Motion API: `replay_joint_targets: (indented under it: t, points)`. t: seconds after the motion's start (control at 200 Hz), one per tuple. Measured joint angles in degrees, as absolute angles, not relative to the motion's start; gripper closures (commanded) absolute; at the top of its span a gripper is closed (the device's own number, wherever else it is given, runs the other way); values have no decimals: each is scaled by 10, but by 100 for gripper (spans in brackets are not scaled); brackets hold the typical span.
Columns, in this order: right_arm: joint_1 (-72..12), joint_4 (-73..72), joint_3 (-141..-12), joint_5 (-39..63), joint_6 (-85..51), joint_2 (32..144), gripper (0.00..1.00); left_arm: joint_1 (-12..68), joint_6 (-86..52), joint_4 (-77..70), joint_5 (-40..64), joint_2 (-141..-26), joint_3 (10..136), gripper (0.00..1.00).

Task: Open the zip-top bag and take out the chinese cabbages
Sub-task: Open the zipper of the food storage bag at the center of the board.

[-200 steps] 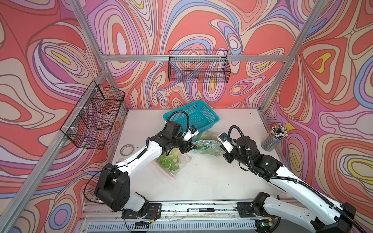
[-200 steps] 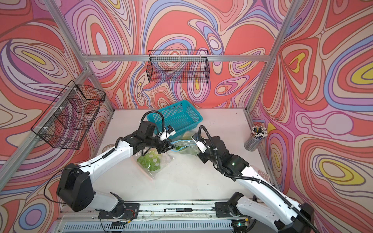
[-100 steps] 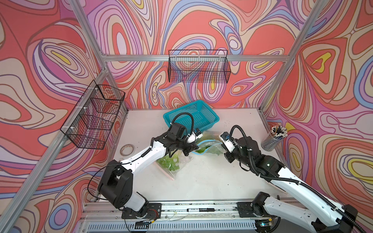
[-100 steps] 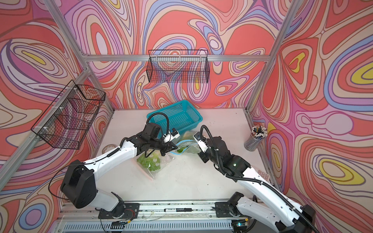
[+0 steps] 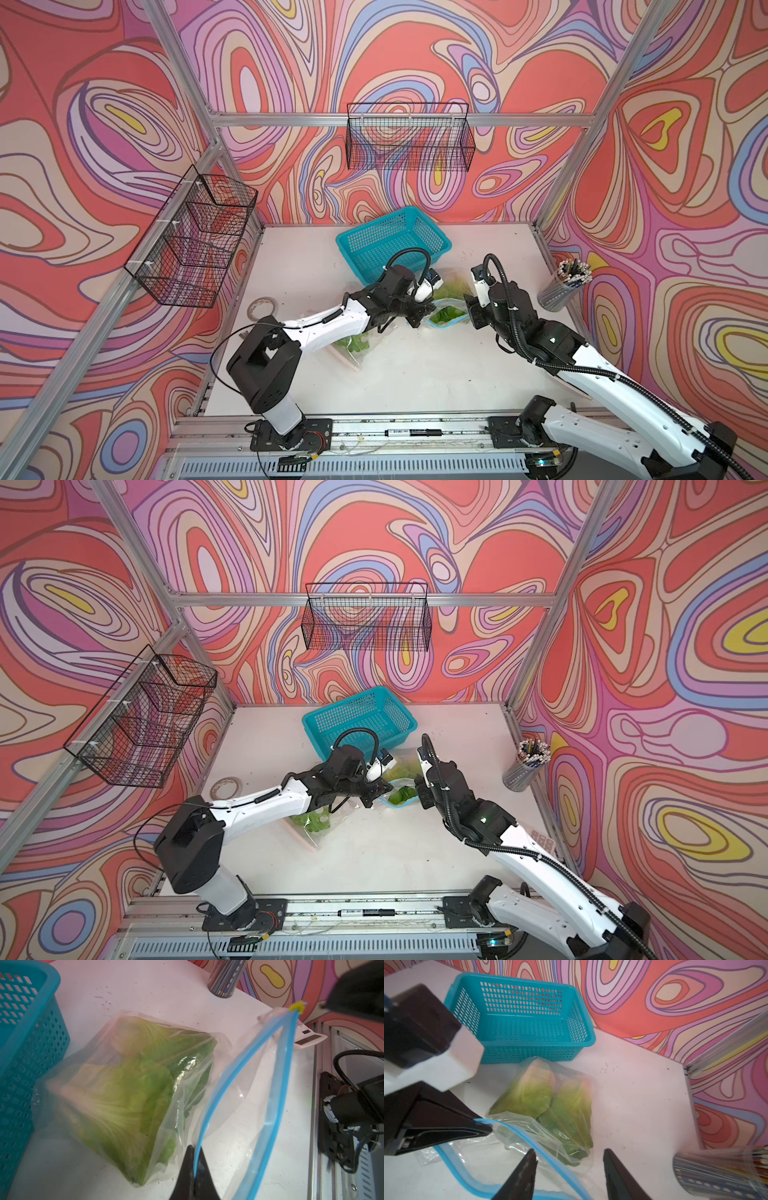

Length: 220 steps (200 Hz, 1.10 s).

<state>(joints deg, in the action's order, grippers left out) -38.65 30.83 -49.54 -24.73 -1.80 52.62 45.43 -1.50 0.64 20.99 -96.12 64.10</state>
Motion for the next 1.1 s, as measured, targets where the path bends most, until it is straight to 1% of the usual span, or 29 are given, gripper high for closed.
replay_joint_targets:
  t: [0.125, 0.311, 0.496, 0.611, 1.102]
  points:
    - [-387, 316, -491, -249, -61, 504, 43, 462, -40, -3, 186, -995, 672, 100]
    - [-387, 279, -429, -204, -149, 450, 46, 498, -53, -13, 142, -1013, 715, 100]
    - [-387, 241, -371, -154, -207, 459, 51, 526, -54, -21, 104, -1013, 716, 100]
    - [-387, 214, -363, -144, -221, 476, 57, 534, -49, -25, 84, -1011, 710, 100]
    - [-386, 152, -363, -151, -225, 522, 72, 556, -47, -42, 46, -975, 668, 100]
